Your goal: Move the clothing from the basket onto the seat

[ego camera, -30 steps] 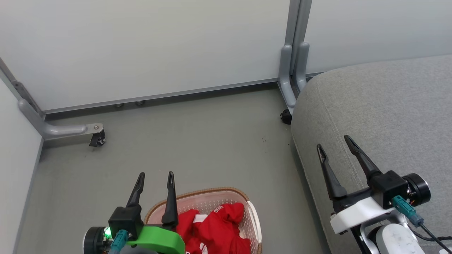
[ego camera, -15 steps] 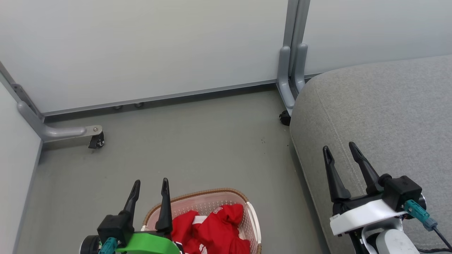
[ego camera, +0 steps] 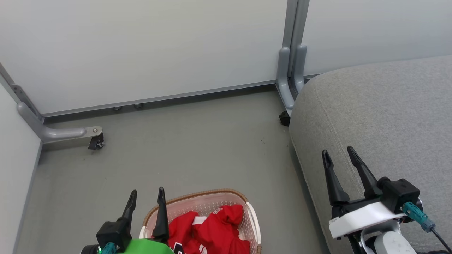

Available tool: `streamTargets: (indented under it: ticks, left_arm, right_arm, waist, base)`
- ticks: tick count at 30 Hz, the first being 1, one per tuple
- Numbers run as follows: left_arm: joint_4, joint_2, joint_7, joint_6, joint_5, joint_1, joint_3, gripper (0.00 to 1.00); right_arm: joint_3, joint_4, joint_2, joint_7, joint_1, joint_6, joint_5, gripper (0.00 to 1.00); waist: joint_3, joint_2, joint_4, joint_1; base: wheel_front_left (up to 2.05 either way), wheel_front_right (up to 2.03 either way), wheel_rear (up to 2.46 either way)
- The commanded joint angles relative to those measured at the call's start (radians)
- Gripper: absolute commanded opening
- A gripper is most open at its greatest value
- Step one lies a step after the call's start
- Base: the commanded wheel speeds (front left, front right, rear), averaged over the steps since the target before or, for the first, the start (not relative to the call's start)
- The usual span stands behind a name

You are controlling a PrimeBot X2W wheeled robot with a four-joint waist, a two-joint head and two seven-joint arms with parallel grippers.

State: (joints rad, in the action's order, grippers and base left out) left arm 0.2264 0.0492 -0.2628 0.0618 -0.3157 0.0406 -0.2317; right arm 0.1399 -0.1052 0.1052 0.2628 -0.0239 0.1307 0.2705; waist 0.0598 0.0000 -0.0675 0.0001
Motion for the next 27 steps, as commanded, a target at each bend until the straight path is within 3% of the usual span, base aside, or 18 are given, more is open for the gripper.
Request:
streamTargets:
  ticks: [1,12,21,27]
  left_arm:
    - [0.002,0.002,-0.003,-0.003,-0.001,0.005,0.001,1.00]
    - [0.082,0.002,-0.002,-0.009,0.028,-0.004,-0.023,1.00]
    - [0.399,0.003,-0.002,0.034,0.101,-0.092,-0.104,1.00]
    - [0.586,0.003,-0.002,0.049,0.140,-0.236,-0.133,1.00]
  right_arm:
    - [0.000,-0.003,0.002,0.003,0.004,0.000,-0.002,1.00]
    - [0.008,-0.006,0.002,0.003,-0.001,0.000,0.002,1.00]
    - [0.015,0.003,0.012,0.003,-0.024,0.000,0.009,1.00]
    - [0.011,0.029,0.022,0.003,-0.078,0.000,0.021,1.00]
  waist:
    - [0.000,0.0000,0.001,-0.0001]
    - [-0.018,0.0000,-0.010,-0.0001]
    - [-0.106,0.0000,-0.059,-0.0001]
    - [-0.268,0.0000,-0.099,-0.0001]
  base:
    - [0.00,0.00,0.00]
    - [0.00,0.00,0.00]
    - [0.00,0.00,0.00]
    - [0.00,0.00,0.00]
